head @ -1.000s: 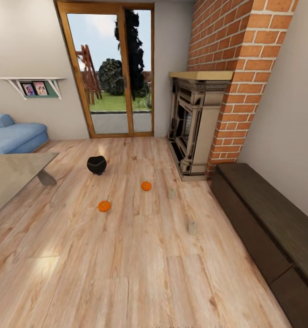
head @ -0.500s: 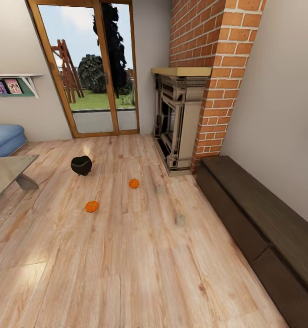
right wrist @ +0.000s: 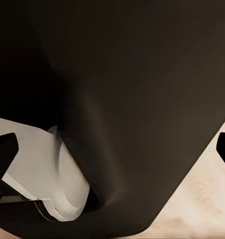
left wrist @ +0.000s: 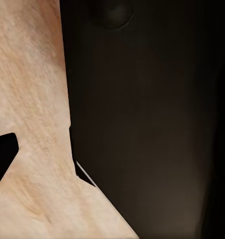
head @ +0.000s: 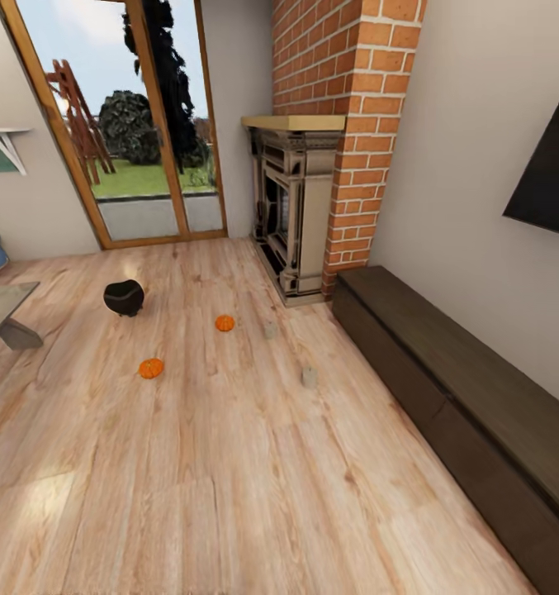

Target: Place each of the two pumpkins and all three candles from the living room inside a cabinet in the living room (use any cabinet), then make sure every cabinet is closed, and position the cauldron so it is next to a table in the living room.

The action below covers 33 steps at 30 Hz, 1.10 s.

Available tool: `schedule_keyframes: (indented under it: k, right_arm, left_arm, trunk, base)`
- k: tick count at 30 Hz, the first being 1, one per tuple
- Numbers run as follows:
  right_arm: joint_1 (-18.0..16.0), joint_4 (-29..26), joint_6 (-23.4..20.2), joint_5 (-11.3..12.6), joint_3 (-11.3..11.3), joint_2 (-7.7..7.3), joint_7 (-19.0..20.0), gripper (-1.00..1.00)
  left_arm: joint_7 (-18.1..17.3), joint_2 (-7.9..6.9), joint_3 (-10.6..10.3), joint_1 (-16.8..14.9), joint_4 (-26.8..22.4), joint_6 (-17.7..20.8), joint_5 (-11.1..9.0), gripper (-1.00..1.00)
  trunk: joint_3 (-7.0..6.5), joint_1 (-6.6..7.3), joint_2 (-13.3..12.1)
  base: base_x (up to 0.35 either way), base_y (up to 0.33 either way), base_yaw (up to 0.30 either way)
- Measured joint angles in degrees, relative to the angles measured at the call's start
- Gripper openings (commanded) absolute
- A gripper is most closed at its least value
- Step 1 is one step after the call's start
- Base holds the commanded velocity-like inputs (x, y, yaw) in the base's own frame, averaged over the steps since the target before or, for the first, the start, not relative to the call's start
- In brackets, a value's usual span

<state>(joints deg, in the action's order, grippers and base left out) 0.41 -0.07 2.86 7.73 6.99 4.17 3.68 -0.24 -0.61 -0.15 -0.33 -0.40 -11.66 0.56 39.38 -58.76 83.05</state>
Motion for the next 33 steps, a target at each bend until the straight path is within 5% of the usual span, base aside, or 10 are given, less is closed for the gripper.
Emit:
schedule_keyframes:
  k: [33]
  right_arm:
    - [0.1, 0.1, 2.4, 0.1, 0.0, -0.85, -0.1, 1.0]
  left_arm:
    - [-0.2, 0.03, -1.2, 0.0, 0.0, -2.5, 0.0, 1.0]
  trunk:
    - [1.21, 0.03, 0.0]
  base:
    - [-0.039, 0.051, -0.262]
